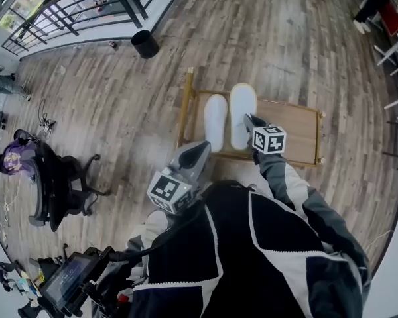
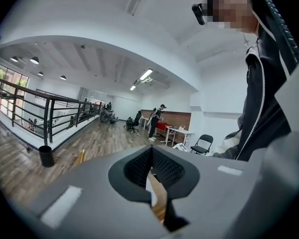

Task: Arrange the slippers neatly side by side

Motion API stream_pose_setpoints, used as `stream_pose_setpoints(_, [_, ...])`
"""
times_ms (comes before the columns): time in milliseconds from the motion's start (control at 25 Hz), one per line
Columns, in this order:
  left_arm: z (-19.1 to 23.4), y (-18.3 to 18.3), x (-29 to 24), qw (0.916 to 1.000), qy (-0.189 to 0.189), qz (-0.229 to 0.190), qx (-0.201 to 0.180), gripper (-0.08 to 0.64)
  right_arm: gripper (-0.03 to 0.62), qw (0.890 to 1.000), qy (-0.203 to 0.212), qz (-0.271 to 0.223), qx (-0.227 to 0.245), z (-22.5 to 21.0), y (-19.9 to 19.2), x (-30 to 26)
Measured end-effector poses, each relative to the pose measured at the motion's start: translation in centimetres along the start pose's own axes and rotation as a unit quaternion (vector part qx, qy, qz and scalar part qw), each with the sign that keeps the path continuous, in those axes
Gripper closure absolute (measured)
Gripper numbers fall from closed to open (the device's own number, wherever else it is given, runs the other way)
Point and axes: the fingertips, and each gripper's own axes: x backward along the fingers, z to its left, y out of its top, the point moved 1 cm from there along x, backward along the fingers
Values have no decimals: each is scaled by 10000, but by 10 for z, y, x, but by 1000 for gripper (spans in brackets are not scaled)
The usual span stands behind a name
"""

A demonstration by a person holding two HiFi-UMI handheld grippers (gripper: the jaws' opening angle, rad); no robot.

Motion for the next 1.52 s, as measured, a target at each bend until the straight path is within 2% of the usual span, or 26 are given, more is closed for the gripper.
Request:
stream_pose_setpoints(400, [6,-6,12,9998,145,107,37,541,565,9926,-746,858,-421,-42,-47,-53])
stream_pose_setpoints(840, [19,-17,31,9986,472,218,115,541,563,9829,-1019,1515,-235,-60,-84,-73])
stream_pose_setpoints(960, [22,-18,36,9982,537,229,120,541,561,9808,-922,1699,-276,-58,-90,-79])
stream_pose_setpoints(1040, [23,-18,38,9980,564,246,130,541,532,9804,-744,1787,-370,-52,-94,-84])
stream_pose_setpoints(1160, [26,-19,38,9977,593,287,146,541,430,9787,-476,1957,-395,-42,-100,-93])
stream_pose_setpoints(1520, [28,-16,32,9985,483,218,136,541,394,9783,-627,1935,-389,-50,-94,-84])
